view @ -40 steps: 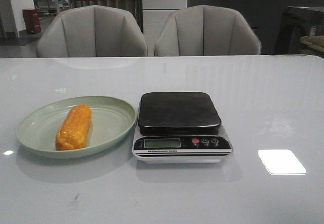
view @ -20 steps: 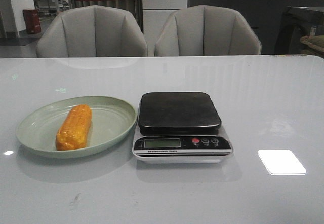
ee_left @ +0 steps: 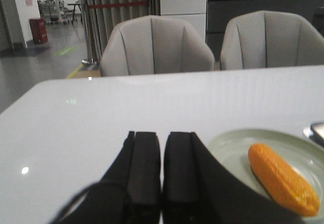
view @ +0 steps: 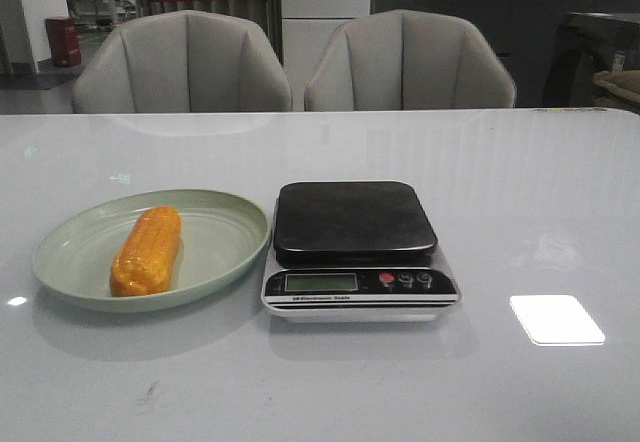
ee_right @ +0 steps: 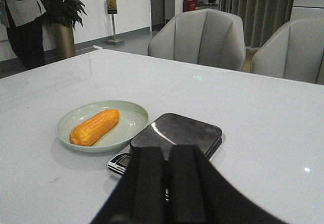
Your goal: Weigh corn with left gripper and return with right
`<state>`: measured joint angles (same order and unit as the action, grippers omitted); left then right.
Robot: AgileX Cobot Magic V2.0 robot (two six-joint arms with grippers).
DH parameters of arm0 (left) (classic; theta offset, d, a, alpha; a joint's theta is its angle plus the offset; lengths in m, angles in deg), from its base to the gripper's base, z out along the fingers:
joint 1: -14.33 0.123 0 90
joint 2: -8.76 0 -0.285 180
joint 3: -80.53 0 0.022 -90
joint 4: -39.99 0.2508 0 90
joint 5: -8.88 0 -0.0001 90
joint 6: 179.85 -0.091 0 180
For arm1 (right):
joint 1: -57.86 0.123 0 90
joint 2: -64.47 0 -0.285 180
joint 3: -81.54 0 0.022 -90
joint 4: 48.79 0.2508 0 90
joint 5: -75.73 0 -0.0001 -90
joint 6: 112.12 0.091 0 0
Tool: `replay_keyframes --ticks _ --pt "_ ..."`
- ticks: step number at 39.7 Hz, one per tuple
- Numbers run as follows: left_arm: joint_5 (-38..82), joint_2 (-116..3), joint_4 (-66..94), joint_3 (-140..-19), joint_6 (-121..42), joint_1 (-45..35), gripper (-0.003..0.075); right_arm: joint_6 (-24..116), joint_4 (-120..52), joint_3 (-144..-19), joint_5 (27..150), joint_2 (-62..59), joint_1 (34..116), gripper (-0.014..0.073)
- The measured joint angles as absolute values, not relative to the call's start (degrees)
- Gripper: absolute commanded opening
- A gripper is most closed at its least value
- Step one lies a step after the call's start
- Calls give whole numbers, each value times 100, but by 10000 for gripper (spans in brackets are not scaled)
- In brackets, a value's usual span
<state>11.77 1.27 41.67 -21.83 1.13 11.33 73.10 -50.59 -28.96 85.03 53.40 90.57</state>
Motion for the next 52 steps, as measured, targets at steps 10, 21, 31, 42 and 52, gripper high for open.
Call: replay_keyframes --ticks 10,21,31,42,52 --pt "888 127 4176 -2183 113 1147 113 7310 -5059 -2896 8503 5340 9057 165" --pt "888 127 4176 -2183 113 1147 113 7310 -5059 -2896 8503 5340 9057 165" --pt "888 127 4176 -2183 113 1147 113 7310 -5059 -2896 8503 5340 9057 165" --pt "888 127 4180 -2183 113 1147 113 7310 -5059 -2896 8503 5340 9057 165" --pt "888 127 4180 -2183 113 1147 113 7310 -5059 -2769 8475 5373 9057 165"
